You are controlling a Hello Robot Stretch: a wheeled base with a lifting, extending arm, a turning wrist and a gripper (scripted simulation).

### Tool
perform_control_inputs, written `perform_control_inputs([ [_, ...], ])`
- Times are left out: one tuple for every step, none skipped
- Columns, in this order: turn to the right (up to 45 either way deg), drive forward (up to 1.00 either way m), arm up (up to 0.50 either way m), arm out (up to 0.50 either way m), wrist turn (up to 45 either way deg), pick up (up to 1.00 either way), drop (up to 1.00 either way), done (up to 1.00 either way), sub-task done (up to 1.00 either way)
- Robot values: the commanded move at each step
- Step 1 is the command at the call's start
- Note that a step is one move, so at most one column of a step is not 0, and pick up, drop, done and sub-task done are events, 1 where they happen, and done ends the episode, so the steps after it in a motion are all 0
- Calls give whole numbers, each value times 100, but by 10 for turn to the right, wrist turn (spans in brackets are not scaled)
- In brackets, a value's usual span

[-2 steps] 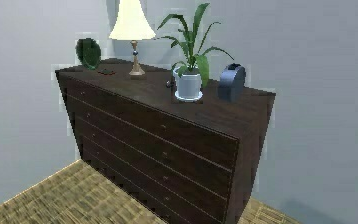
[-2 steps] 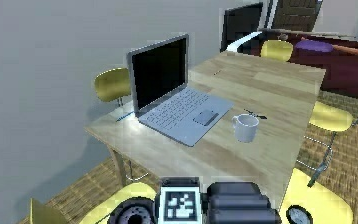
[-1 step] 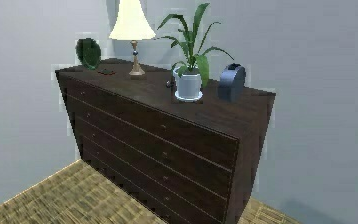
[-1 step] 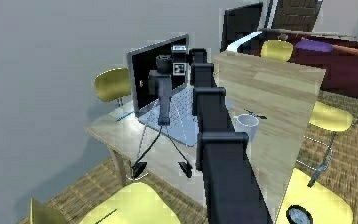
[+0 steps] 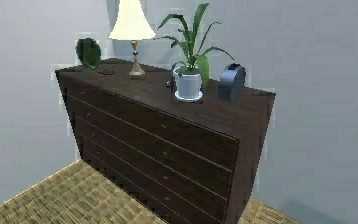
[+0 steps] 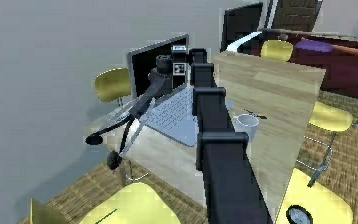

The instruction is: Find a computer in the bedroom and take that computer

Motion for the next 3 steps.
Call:
perform_control_inputs([
  [0,0,0,0,450,0,0,0,0],
  [0,0,0,0,450,0,0,0,0],
  [0,0,0,0,450,0,0,0,0],
])
